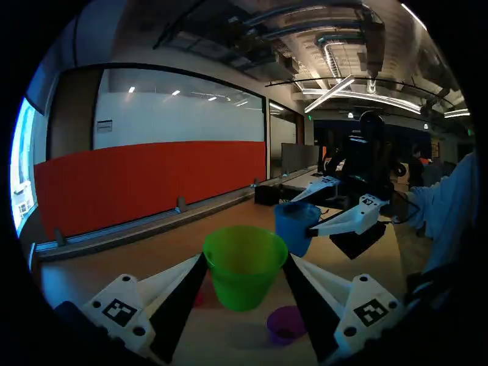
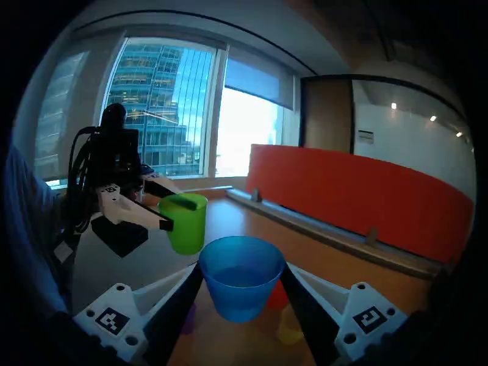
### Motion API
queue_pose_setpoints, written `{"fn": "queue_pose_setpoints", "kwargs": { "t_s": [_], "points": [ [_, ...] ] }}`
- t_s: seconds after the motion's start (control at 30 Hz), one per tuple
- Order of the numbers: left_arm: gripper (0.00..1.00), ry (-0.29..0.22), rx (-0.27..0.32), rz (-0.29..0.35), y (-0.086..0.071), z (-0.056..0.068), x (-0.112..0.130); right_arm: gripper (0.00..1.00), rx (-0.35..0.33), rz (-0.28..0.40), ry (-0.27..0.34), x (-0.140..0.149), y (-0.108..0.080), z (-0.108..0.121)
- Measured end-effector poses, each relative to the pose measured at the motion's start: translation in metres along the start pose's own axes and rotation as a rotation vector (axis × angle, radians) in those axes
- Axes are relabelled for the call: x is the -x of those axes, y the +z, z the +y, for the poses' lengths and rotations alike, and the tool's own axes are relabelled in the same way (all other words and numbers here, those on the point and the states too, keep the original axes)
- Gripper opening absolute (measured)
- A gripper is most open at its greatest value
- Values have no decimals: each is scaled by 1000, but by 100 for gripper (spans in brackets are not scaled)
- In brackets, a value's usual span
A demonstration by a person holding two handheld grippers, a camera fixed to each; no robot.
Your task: Pour water
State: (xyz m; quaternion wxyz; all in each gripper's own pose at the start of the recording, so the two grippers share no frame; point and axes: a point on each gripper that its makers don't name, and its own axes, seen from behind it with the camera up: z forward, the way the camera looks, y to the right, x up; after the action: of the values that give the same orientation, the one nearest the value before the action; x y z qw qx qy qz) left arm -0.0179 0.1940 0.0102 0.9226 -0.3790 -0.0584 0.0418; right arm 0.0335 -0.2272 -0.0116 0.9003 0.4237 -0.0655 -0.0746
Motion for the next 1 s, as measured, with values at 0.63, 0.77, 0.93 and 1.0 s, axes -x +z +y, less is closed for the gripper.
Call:
{"fn": "queue_pose_setpoints", "kwargs": {
  "t_s": [0.63, 0.77, 0.93, 1.0],
  "points": [
    [88, 8, 19, 68, -7, 25, -25, 92, 16, 118, -13, -43, -14, 2],
    [88, 17, 22, 74, -7, 28, -28, 92, 13, 123, -21, -46, -17, 2],
    [88, 23, 27, 76, -7, 33, -29, 92, 13, 125, -41, -49, -19, 2],
    [88, 24, 31, 76, -7, 35, -29, 92, 13, 125, -49, -50, -20, 3]
  ]
}}
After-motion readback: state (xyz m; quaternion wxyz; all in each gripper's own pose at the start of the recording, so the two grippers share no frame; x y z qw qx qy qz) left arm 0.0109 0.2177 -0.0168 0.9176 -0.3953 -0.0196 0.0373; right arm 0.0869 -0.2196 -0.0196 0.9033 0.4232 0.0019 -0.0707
